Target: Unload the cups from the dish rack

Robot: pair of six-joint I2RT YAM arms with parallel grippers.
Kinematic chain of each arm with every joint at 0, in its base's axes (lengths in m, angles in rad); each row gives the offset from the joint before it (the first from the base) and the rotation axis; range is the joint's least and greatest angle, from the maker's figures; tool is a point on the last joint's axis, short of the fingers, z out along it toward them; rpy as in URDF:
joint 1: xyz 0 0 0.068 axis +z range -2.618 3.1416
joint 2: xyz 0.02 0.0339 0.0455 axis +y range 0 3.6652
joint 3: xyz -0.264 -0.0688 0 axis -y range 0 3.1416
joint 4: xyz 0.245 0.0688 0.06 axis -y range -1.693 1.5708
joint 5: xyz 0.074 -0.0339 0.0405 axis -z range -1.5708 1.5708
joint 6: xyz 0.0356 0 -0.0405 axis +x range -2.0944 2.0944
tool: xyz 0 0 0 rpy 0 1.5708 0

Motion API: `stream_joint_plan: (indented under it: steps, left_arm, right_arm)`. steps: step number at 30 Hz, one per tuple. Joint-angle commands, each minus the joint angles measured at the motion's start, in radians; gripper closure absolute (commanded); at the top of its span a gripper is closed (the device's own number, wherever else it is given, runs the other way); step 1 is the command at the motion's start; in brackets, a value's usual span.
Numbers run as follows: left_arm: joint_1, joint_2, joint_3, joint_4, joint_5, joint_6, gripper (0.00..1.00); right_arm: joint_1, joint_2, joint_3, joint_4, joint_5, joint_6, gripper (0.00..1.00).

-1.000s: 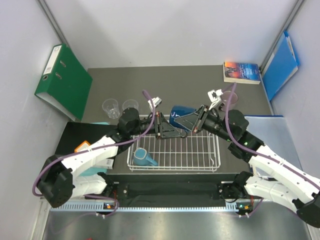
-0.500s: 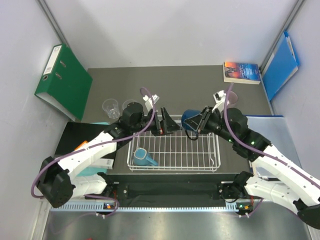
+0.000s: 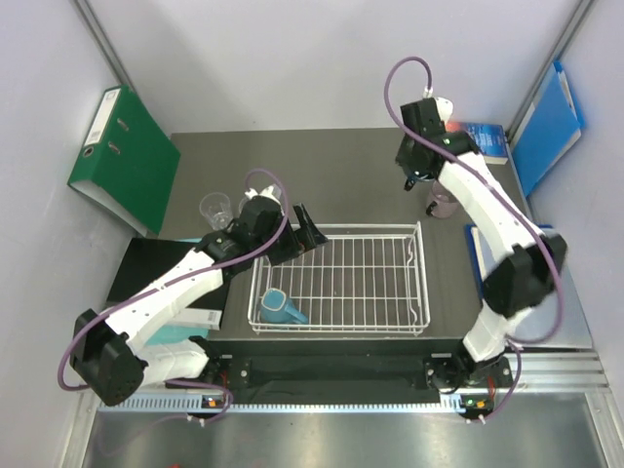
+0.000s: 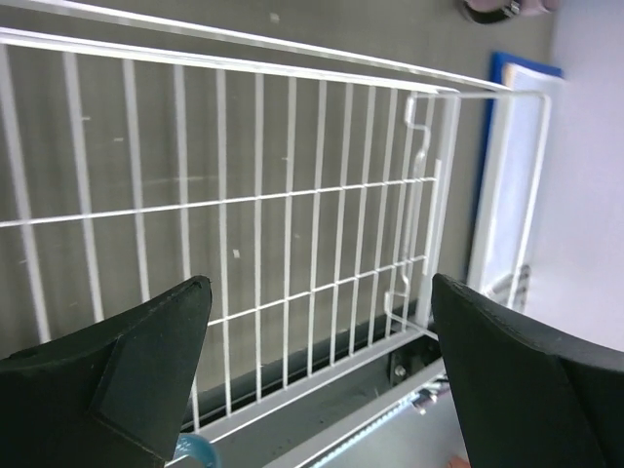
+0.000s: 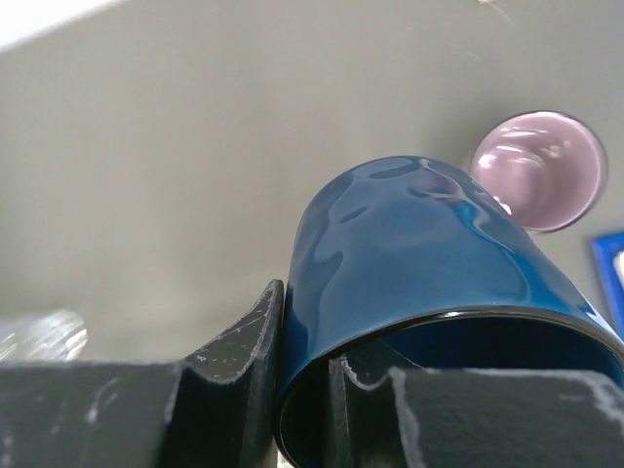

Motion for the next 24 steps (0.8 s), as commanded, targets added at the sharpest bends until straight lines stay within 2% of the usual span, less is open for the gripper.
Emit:
stream_joint_plan:
  steps: [1,2,6,24]
  left_arm:
    - [0.002,-0.019,0.054,-0.107,-0.125,0.002,0.01]
    - [0.004,-0.022,0.053,-0.107,-0.128,0.006,0.01]
    - [0.004,-0.028,0.045,-0.102,-0.135,0.013,0.01]
    - [0.004,0.022,0.03,-0.122,-0.176,0.032,0.01]
  right_arm:
    - [-0.075,0.195,0.237,-0.138,-0.029,-0.02,1.0]
    - [-0.078,0.227,0.303,-0.147,-0.035,-0.03,1.0]
    - [-0.094,0.327,0.378,-0.143,-0.069,-0.056,1.0]
    - [-0.118,0.548,0.319,-0.075,-0.127,-0.033,1.0]
